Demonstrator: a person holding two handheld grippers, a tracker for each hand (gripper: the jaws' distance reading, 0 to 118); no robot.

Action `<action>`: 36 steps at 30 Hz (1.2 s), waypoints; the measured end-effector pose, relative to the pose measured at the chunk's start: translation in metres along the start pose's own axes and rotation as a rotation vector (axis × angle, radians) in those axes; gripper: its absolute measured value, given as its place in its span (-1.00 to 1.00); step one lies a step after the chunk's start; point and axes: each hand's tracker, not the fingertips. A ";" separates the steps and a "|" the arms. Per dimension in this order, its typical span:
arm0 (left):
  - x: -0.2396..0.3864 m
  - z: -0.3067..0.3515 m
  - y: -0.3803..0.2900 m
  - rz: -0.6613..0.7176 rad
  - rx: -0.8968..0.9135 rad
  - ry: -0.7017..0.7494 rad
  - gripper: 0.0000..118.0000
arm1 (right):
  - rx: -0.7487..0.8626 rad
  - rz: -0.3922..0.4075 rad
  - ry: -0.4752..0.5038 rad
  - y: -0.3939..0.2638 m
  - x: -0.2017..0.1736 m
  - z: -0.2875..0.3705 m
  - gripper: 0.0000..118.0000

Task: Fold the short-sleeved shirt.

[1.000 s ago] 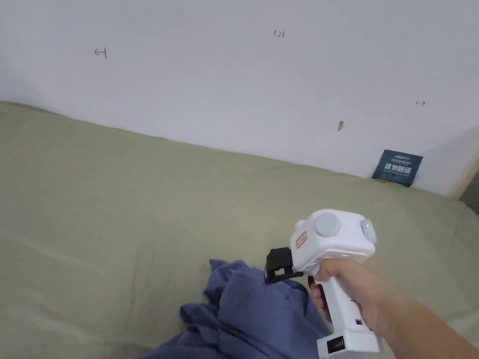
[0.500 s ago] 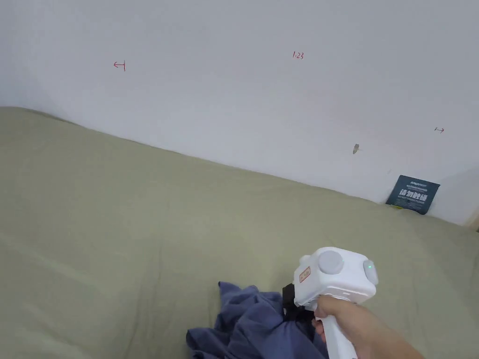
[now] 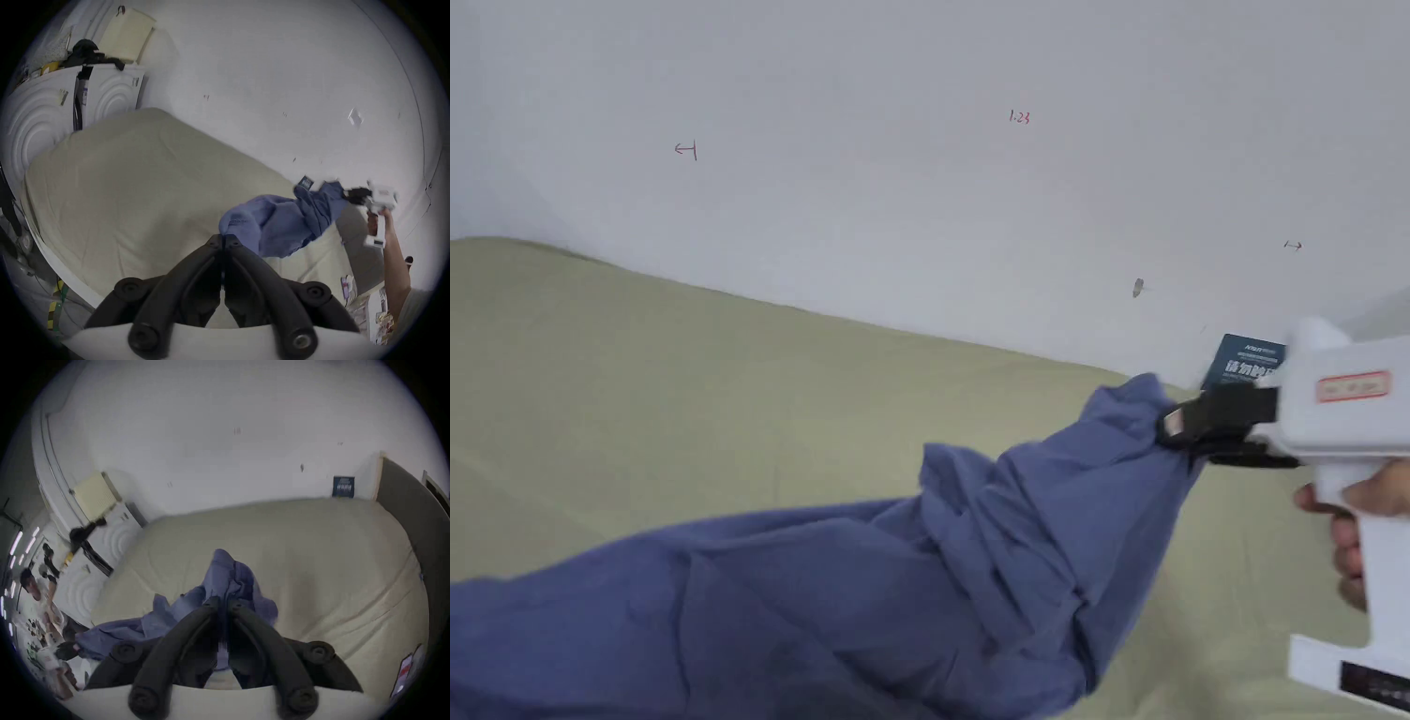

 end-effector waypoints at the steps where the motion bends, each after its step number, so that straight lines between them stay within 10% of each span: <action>1: 0.002 0.003 0.009 0.007 0.024 -0.002 -1.00 | 0.034 -0.023 0.018 0.002 0.001 0.021 -0.87; 9: 0.057 0.024 0.059 -0.088 0.139 -0.086 -1.00 | 0.281 0.178 0.060 -0.017 -0.015 0.150 -0.87; 14: 0.075 0.019 0.072 -0.059 0.145 -0.123 -1.00 | 0.243 0.166 0.013 -0.032 -0.019 0.169 -0.87; 23: 0.112 -0.102 0.122 -0.194 -0.063 -0.062 -1.00 | 0.048 0.049 -0.101 -0.005 -0.004 0.091 -0.87; 36: 0.149 -0.263 0.245 -0.276 -0.034 0.028 -1.00 | 0.069 0.098 -0.293 0.117 -0.015 -0.066 -0.87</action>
